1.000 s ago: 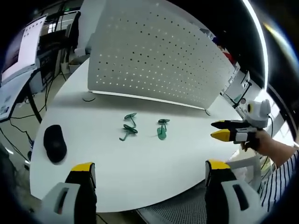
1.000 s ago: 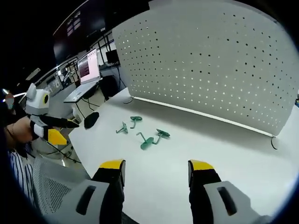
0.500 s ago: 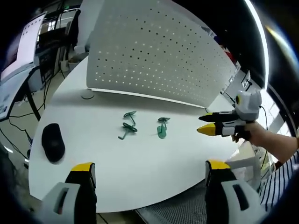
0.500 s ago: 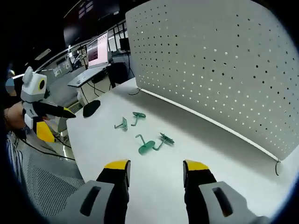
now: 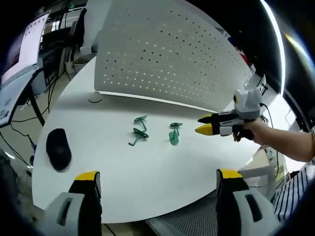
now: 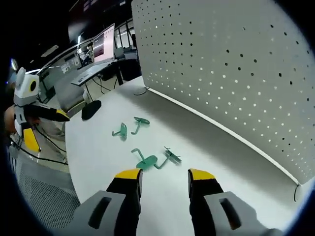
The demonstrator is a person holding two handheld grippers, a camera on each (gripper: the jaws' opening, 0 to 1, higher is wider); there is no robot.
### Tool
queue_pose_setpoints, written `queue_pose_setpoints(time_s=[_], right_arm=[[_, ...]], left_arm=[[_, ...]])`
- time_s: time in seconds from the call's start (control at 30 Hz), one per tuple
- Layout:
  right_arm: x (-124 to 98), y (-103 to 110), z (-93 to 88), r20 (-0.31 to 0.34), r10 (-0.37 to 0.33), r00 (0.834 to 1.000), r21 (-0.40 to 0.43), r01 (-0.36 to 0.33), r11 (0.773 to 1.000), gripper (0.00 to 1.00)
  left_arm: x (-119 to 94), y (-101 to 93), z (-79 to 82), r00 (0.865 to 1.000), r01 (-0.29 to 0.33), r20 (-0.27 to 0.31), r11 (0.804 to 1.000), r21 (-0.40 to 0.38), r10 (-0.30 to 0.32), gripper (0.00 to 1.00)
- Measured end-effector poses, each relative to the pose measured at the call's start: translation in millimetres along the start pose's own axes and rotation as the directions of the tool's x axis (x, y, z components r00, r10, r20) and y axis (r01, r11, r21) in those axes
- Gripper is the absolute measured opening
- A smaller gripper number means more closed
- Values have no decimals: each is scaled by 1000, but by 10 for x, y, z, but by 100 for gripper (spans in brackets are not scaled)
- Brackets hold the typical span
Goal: Insert the hook assembly into the mounting plate slot until the hook locks in place.
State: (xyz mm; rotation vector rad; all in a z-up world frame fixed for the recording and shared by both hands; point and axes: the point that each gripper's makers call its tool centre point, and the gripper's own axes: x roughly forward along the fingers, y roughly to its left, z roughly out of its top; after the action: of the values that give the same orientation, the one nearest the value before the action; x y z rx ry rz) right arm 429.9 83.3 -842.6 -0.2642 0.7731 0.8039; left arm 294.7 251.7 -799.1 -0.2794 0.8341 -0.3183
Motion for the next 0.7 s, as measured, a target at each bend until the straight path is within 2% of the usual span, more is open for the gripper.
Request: queue_pose_setpoints(time_s=[0.17, 0.53, 0.63, 0.7], right_arm=[[115, -26, 17, -9, 15, 1000, 8, -15, 1000, 28], [357, -88, 30, -45, 29, 999, -60, -31, 998, 22], [408, -101, 28, -58, 50, 997, -38, -52, 998, 22], [445, -139, 6, -74, 44, 996, -65, -49, 997, 20]], left_arm=[[16, 22, -17, 1000, -5, -10, 1000, -4, 5, 100], [52, 71, -44, 1000, -15, -25, 1000, -21, 14, 100], [66, 71, -54, 999, -13, -31, 1000, -24, 12, 100], [66, 75, -55, 999, -15, -32, 1000, -25, 15, 100]])
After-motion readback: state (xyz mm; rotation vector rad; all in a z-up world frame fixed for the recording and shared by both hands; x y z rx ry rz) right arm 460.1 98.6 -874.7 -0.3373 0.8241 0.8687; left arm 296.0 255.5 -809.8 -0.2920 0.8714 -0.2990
